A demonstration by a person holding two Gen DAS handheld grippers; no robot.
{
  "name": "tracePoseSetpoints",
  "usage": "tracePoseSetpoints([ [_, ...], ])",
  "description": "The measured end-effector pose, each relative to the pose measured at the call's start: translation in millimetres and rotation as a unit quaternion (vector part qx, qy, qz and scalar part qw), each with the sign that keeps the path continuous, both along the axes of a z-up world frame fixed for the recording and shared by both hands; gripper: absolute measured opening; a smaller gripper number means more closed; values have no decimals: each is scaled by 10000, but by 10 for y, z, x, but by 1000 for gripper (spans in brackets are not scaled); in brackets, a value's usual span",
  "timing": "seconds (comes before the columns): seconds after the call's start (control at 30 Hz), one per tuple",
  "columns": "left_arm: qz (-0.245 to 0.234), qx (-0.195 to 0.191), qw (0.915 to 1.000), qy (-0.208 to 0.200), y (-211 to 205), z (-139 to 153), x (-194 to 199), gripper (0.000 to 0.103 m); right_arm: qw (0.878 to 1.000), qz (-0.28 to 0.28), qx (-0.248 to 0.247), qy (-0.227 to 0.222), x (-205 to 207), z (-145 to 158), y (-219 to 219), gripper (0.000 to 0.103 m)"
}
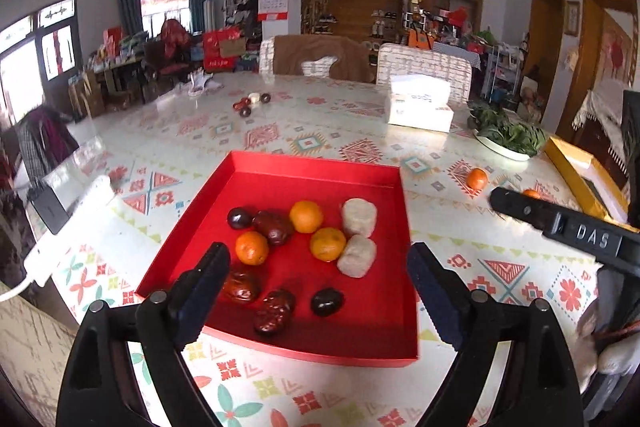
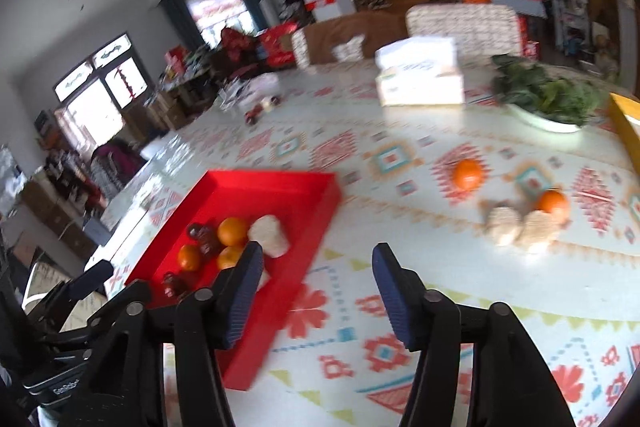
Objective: Organize fruits
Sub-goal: 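Withdraw both open tools from the red tray toward the remaining fruit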
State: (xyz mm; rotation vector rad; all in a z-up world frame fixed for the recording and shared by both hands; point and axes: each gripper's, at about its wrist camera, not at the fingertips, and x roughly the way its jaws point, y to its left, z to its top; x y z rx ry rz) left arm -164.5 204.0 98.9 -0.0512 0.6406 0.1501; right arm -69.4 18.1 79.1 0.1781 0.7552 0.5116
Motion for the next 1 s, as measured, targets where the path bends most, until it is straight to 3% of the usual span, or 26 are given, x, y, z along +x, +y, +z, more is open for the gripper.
tracePoseSetpoints([
  [0.2,-191,483,9986,-72,-378,50,-31,90,9982,-479,223,299,15,-49,-551,62],
  [0.57,-653,750,9949,188,-920,-38,89,90,9925,-1072,139,571,-8,-193,-1363,62],
  [1.0,-874,840,9909,588,-1139,-212,352,90,9866,-1368,243,851,148,-396,-1814,62],
])
